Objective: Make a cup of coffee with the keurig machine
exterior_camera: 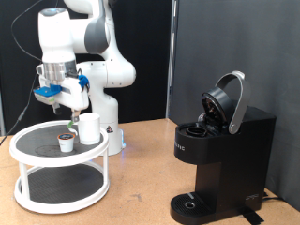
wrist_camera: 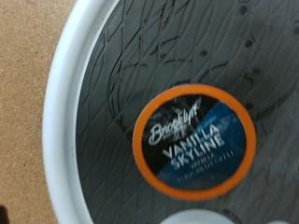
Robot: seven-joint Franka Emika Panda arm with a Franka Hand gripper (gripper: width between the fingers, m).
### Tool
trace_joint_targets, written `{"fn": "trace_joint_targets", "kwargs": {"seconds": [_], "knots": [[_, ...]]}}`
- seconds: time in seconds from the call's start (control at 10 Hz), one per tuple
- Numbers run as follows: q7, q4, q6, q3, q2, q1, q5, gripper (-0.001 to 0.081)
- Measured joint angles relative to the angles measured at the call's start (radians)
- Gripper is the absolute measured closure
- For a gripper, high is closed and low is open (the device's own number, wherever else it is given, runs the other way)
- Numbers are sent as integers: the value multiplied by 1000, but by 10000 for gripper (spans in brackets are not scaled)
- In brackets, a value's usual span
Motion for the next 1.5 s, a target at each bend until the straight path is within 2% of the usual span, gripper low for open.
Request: {"fn": "trace_joint_targets", "kwargs": {"seconds": [0.4, 0.8, 1.3, 1.5], "knots": [[7, -51, 120, 0, 52, -14, -23, 72], [7, -73, 193, 0, 106, -23, -27, 72], [6, -88, 216, 0, 131, -22, -19, 72], [6, -92, 217, 0, 131, -22, -15, 102]]}}
